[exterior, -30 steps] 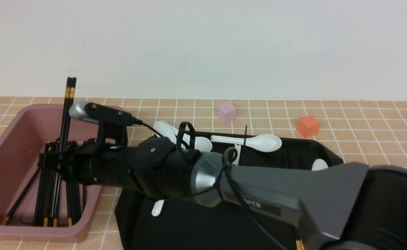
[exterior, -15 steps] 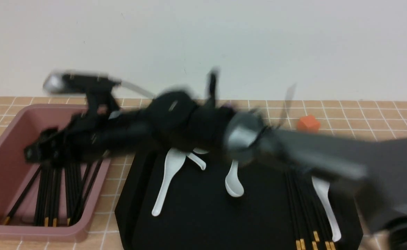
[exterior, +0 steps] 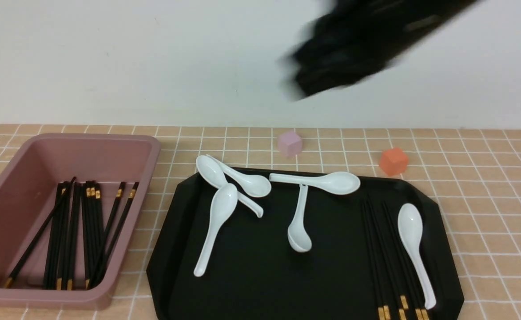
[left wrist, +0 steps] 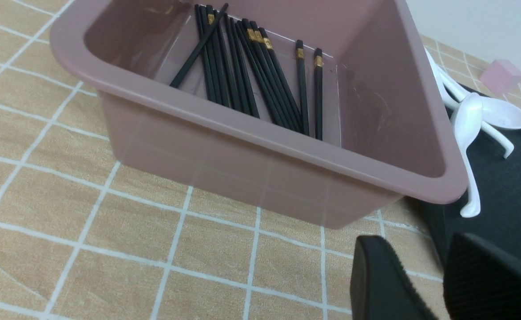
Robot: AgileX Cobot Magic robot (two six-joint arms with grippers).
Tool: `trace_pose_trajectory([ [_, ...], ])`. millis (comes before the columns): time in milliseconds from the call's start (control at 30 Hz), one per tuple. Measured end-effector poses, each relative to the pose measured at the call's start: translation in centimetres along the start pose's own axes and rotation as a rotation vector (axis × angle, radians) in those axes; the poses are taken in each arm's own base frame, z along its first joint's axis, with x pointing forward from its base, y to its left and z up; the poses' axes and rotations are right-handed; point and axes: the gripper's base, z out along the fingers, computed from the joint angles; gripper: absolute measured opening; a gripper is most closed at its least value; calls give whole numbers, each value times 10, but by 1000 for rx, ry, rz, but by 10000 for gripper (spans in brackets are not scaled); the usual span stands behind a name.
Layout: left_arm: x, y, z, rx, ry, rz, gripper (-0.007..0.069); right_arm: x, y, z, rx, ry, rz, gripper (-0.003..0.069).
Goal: On brown tablecloth take chopsticks from black tray and put them in box.
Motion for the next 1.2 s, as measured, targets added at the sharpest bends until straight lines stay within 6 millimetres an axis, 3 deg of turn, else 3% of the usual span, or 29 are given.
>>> trace_pose_trajectory([
  [67, 0, 0, 0, 0, 0, 0, 239, 5, -1, -25, 48, -34, 4, -8],
  [167, 0, 0, 0, 0, 0, 0, 239, 33, 6, -92, 113, -145, 18, -6],
  [200, 0, 0, 0, 0, 0, 0, 239, 40, 7, -101, 118, -158, 22, -5],
  [300, 0, 0, 0, 0, 0, 0, 239, 88, 14, -136, 129, -205, 40, -3],
  [400, 0, 0, 0, 0, 0, 0, 239, 133, 16, -144, 133, -325, 33, -3],
  [467, 0, 0, 0, 0, 0, 0, 239, 159, 16, -139, 137, -426, 21, -2],
  [533, 0, 0, 0, 0, 0, 0, 239, 196, 14, -115, 144, -568, 5, -1],
  [667, 0, 0, 0, 0, 0, 0, 239, 233, 9, -73, 119, -670, 37, 1],
  [800, 0, 0, 0, 0, 0, 0, 239, 246, 4, -46, 117, -752, 63, 6],
  [1200, 0, 0, 0, 0, 0, 0, 239, 268, 0, -18, 127, -725, 74, 13],
])
